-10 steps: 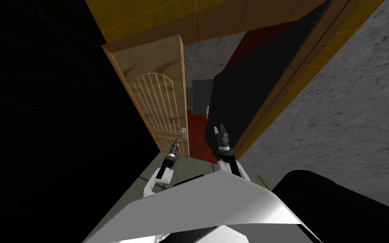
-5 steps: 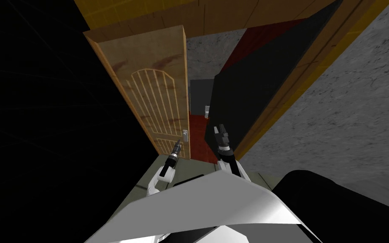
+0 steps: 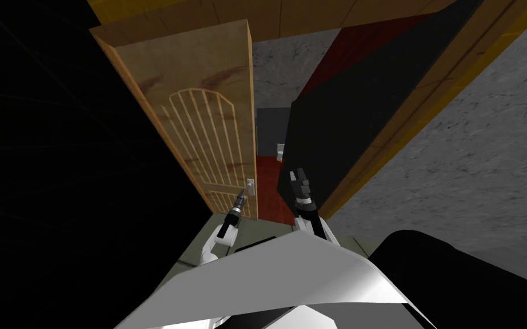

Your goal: Push the door open

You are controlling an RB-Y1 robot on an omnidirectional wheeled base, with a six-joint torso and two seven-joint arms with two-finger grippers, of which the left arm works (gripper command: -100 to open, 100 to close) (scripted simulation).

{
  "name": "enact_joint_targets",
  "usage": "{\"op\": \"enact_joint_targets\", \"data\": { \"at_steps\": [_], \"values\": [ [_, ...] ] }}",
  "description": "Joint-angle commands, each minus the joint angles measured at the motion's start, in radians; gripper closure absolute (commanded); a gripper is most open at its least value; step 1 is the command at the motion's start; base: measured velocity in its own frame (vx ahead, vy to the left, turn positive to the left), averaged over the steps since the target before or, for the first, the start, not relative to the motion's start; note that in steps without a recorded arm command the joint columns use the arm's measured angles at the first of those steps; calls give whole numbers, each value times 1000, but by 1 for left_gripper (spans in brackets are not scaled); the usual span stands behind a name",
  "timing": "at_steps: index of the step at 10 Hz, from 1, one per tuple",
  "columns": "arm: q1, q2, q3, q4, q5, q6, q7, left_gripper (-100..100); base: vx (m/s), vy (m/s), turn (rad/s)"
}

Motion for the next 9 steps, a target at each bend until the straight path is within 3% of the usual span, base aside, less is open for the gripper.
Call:
{"op": "enact_joint_targets", "data": {
  "at_steps": [1,6,7,9],
  "values": [
    [-7,-4,6,12,0,-3,-1,-100,179,-75,-27],
    [-22,-16,19,39,1,-9,-3,-100,176,-59,-26],
    [-22,-16,19,39,1,-9,-3,100,-10,3,7],
    [-22,-16,19,39,1,-9,-3,100,-18,8,-14]
  ]
}}
